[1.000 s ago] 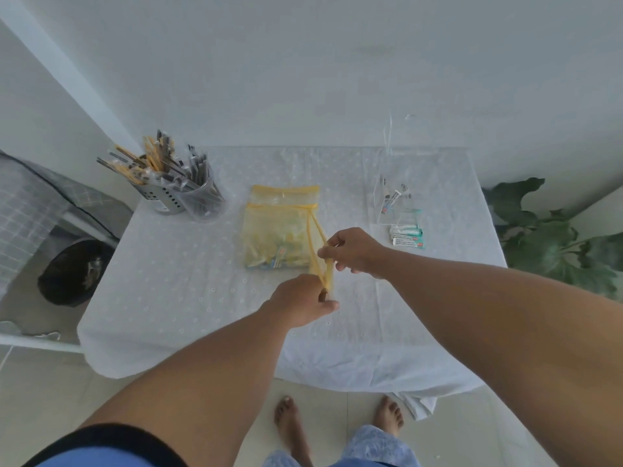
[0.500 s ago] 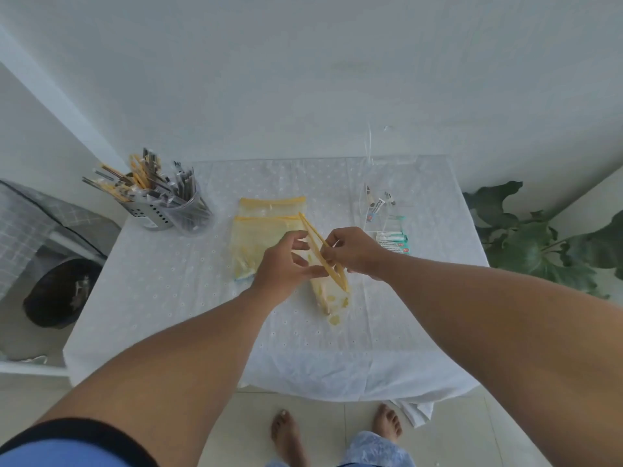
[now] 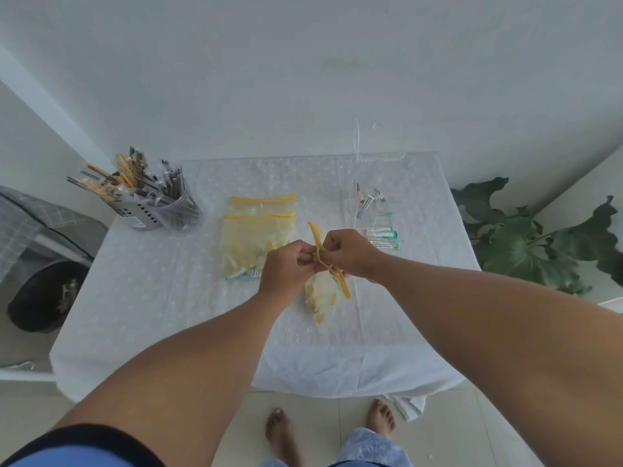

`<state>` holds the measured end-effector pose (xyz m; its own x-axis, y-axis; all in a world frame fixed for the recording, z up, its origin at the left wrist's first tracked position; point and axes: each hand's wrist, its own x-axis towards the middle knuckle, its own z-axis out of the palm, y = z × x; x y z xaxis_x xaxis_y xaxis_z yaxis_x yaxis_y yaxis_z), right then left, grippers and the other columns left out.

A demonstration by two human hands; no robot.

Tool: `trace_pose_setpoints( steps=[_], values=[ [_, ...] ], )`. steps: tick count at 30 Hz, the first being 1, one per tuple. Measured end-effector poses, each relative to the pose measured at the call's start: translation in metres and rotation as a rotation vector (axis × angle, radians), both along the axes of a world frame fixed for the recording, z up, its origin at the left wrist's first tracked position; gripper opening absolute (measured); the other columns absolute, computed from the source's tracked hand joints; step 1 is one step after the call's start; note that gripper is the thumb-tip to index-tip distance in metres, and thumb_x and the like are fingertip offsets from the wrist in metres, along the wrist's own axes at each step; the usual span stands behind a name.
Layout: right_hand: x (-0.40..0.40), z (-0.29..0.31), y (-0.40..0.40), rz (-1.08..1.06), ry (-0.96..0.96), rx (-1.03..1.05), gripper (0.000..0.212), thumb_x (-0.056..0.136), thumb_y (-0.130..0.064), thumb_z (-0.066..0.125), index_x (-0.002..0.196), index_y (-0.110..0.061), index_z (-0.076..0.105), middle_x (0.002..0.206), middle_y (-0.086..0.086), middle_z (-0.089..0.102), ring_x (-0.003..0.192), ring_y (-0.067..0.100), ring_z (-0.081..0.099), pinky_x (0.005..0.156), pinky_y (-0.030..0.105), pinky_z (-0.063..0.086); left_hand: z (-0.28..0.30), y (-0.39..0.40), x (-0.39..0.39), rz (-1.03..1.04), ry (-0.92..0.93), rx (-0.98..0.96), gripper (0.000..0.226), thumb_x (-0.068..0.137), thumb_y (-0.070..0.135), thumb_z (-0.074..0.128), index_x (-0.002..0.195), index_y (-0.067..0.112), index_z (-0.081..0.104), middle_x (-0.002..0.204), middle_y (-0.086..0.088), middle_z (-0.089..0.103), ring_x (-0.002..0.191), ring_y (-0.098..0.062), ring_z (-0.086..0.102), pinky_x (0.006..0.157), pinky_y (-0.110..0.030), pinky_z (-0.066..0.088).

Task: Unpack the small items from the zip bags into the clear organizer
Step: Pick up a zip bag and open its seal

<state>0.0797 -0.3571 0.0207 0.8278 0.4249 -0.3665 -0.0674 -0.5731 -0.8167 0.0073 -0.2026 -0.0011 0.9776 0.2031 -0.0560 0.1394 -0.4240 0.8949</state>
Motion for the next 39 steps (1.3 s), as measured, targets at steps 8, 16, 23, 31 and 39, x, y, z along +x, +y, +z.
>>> trace_pose_setpoints(
  steps=[8,16,23,31,39],
  values=[
    [0.009,0.014,-0.011,-0.029,-0.089,-0.012,0.023,0.092,-0.015,0.069,0.074,-0.016,0.056,0.067,0.003,0.068,0.060,0.017,0.062,0.051,0.027,0.052,0.005,0.000,0.009,0.056,-0.113,0.070,0.028,0.067,0.023,0.091,0.087,0.013,0.075,0.075,0.005,0.075,0.070,-0.003,0.071,0.072,-0.036,0.061],
    [0.010,0.019,-0.016,-0.011,-0.150,-0.052,0.020,0.088,-0.014,0.072,0.073,-0.016,0.060,0.070,0.003,0.070,0.056,0.011,0.060,0.048,0.021,0.049,0.009,0.004,0.001,-0.141,-0.170,0.374,0.050,0.086,0.035,0.075,0.128,0.038,0.048,0.080,0.009,0.065,0.071,-0.008,0.063,0.062,-0.031,0.056],
    [-0.003,0.004,-0.009,0.013,-0.078,-0.060,0.019,0.088,-0.020,0.076,0.076,-0.013,0.062,0.072,0.007,0.073,0.055,0.016,0.063,0.049,0.026,0.053,-0.008,0.011,-0.010,-0.227,-0.203,0.516,0.015,0.093,0.033,0.065,0.107,0.030,0.062,0.090,0.007,0.064,0.075,-0.011,0.065,0.062,-0.038,0.057],
    [-0.003,-0.003,-0.022,-0.070,0.028,-0.063,0.021,0.091,-0.021,0.073,0.092,-0.002,0.064,0.081,0.008,0.076,0.068,0.018,0.071,0.052,0.025,0.054,-0.029,0.046,-0.031,-0.251,-0.177,0.460,0.006,0.090,0.016,0.070,0.091,0.020,0.067,0.082,0.006,0.065,0.072,-0.012,0.059,0.063,-0.041,0.054],
    [0.013,0.014,-0.030,-0.167,-0.049,0.033,0.014,0.092,-0.014,0.072,0.085,-0.006,0.063,0.075,0.013,0.068,0.061,0.017,0.070,0.056,0.030,0.059,-0.040,0.066,-0.044,-0.260,-0.221,0.483,0.020,0.083,0.030,0.076,0.085,0.011,0.070,0.090,0.004,0.060,0.072,-0.010,0.059,0.062,-0.034,0.053]
  ],
)
